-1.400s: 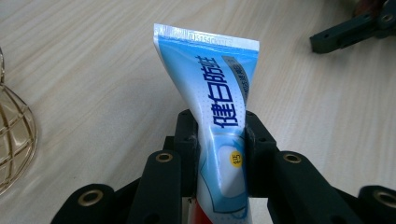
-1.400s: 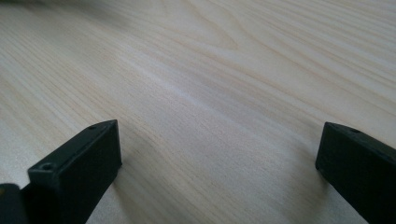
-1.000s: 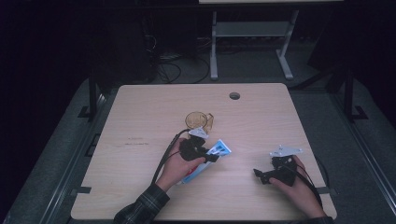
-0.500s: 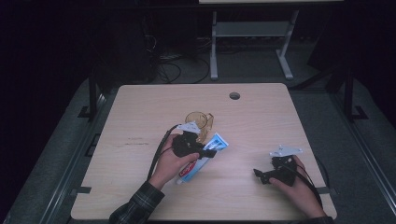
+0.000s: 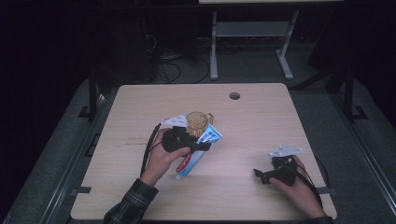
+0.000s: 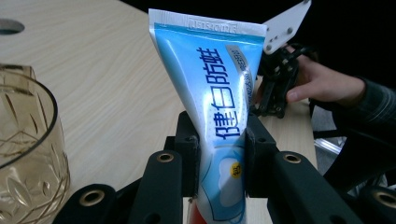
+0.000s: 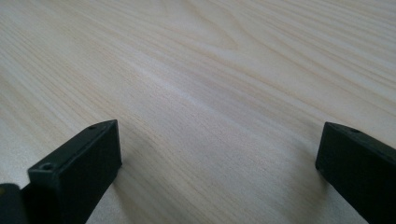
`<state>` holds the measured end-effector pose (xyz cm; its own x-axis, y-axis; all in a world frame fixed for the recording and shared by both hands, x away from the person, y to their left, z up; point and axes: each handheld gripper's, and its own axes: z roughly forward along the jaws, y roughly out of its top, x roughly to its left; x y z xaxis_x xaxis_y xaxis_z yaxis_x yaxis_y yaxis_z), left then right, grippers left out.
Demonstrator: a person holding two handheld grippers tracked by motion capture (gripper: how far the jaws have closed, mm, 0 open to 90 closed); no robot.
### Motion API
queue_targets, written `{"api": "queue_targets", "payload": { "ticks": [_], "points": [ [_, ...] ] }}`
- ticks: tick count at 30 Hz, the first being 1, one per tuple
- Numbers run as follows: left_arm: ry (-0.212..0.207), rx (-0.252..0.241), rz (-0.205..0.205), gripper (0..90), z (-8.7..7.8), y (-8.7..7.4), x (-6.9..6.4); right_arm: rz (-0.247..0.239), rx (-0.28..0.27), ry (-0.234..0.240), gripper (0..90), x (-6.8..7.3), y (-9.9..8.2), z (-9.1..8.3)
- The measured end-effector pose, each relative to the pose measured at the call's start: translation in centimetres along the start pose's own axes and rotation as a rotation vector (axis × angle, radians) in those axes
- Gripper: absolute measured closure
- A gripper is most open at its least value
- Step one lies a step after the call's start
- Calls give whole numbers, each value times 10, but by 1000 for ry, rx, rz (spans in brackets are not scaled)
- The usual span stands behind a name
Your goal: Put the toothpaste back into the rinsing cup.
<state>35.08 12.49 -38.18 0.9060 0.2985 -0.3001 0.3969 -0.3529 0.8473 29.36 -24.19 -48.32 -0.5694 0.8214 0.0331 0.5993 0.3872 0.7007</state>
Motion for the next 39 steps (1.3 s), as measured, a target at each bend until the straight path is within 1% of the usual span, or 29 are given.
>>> {"api": "queue_targets", "payload": {
  "ticks": [6,9,15,16,19,21,26,37,39],
  "points": [
    [-6,-38,19,716,-5,2,0,-1,1,0,0,0,0,0],
    [-3,-42,33,715,-7,3,1,0,0,1,0,0,0,0],
    [-5,-56,42,714,-10,6,1,0,0,1,0,0,0,0],
    [-3,-62,52,714,-12,9,1,0,0,0,0,0,0,0],
    [-3,-74,57,714,-15,12,1,1,0,-1,0,0,0,0],
    [-1,-94,61,714,-18,16,2,2,-1,-1,0,0,0,0],
    [9,-119,76,713,-27,28,6,1,-1,0,0,0,0,0],
    [25,-151,90,712,-36,43,12,2,0,1,0,0,0,0],
    [29,-163,89,712,-38,46,14,2,0,1,0,0,0,0]
  ]
}}
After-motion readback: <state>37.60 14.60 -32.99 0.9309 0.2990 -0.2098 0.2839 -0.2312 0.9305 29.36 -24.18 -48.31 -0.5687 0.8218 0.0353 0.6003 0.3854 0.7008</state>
